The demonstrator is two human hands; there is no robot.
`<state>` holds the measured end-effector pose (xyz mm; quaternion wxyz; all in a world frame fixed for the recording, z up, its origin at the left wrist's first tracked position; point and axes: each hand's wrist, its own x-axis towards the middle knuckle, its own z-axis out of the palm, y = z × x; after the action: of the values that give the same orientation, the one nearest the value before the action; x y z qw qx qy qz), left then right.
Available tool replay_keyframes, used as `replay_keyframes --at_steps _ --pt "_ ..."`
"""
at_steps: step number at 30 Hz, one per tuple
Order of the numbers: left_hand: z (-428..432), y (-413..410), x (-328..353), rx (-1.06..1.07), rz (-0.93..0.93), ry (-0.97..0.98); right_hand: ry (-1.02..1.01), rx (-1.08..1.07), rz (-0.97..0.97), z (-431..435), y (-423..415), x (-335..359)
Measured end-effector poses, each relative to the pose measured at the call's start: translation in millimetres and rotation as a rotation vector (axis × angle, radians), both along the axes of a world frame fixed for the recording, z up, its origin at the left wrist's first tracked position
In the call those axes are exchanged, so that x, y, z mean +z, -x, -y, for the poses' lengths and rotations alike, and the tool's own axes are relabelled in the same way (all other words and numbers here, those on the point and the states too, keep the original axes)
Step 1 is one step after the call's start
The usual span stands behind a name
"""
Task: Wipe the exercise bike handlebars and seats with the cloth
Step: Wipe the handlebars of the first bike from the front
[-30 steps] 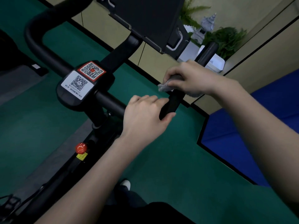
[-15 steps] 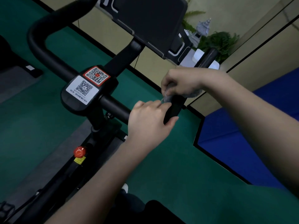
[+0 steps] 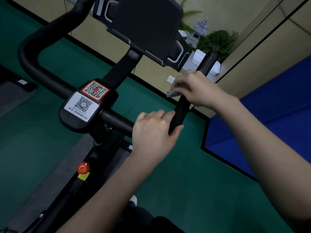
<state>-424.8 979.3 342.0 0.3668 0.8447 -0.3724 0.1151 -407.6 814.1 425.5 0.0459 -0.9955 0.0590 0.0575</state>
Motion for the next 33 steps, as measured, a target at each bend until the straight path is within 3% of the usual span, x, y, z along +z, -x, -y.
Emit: replay_keyframes --at_steps 4,9,12,17,22,26,30,33 --pt "-0.7 0.3 0.1 -0.008 -0.004 -0.009 -0.157 -0.093 0.221 -1.4 22.9 -15.4" --pt "-0.3 0.5 -0.8 -0.012 -0.007 -0.017 -0.267 -0.296 0.762 -16.8 46.2 -48.8" --pt "-0.1 1.1 -1.5 -0.015 0.001 -0.023 -0.37 -0.372 0.933 -29.2 57.0 -68.5" --pt "0.4 0.9 -2.6 -0.019 0.022 -0.025 -0.405 -0.483 1.06 -29.2 50.8 -72.8" --pt "2.0 1.3 -3.8 0.001 0.041 -0.036 -0.603 -0.585 1.173 -42.4 56.3 -83.4" --pt "3.7 1.8 -6.0 0.022 0.06 -0.039 -0.755 -0.786 1.236 -38.0 48.8 -86.4" --pt "3.9 2.6 -6.9 0.039 0.075 -0.057 -0.961 -0.956 1.24 -55.3 53.9 -96.7" --pt "4.1 3.1 -6.5 0.041 0.078 -0.06 -1.239 -1.169 1.184 -57.1 49.3 -99.6"
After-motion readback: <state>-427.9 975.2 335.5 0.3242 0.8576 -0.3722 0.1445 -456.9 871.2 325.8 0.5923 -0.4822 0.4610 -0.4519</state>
